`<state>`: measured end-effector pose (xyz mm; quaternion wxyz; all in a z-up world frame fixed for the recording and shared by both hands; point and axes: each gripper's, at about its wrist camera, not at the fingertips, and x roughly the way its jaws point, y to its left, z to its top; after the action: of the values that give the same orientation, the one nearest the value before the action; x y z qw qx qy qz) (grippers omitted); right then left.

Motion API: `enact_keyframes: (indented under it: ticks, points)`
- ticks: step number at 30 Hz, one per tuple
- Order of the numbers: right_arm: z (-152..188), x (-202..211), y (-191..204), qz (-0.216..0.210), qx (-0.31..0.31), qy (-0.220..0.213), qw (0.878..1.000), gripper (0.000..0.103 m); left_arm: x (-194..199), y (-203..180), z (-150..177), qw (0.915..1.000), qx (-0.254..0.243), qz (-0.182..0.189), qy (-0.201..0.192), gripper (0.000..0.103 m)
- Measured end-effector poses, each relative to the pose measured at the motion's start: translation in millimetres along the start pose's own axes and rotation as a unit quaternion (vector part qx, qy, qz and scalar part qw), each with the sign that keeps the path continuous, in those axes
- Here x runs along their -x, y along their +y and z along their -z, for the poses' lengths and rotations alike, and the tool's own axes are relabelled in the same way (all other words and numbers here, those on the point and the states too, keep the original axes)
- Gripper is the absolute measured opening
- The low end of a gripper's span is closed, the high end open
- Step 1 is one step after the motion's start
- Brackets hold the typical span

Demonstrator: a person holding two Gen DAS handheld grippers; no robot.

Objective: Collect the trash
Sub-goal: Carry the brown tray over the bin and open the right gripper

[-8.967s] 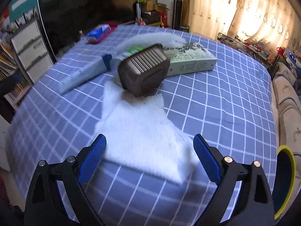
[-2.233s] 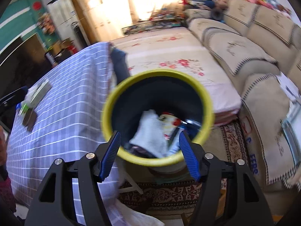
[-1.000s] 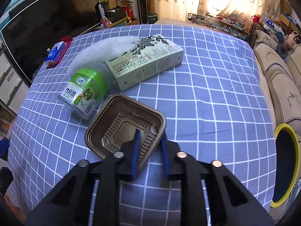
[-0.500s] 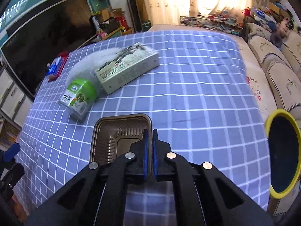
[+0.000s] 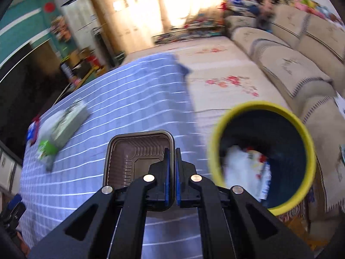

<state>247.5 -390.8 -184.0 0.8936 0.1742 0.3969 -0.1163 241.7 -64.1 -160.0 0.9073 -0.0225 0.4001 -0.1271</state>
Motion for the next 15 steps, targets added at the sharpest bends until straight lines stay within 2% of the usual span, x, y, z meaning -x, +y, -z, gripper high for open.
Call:
enact_keyframes:
  ticks: [5,10,11,12,14,15]
  points:
    - [-1.7,-6.5,-59.0,0.057,-0.05,-0.001,0.997,0.004,-10.0,-12.9,-4.6,0.9999,-0.012,0.002,0.008,0.092]
    - [1.0,-18.9,-92.9,0.086,-0.075,0.012,0.993,0.008,-20.9,-26.3,-8.5,0.9996,-0.023,0.006,0.018,0.092]
    - [1.2,-20.7,-95.9,0.088,-0.078,0.013,0.993,0.016,-22.8,-28.6,-9.3,0.9995,-0.025,0.006,0.019,0.092]
    - [1.8,-23.5,-100.9,0.092,-0.084,0.014,0.992,0.029,-25.1,-31.4,-10.3,0.9994,-0.027,0.007,0.021,0.092]
    - [2.8,-26.3,-106.9,0.098,-0.087,0.014,0.991,0.04,-27.8,-34.2,-11.2,0.9993,-0.03,0.007,0.023,0.092]
    - [4.1,-27.2,-110.0,0.097,-0.091,0.013,0.991,0.04,-29.3,-35.5,-12.2,0.9992,-0.031,0.006,0.024,0.092]
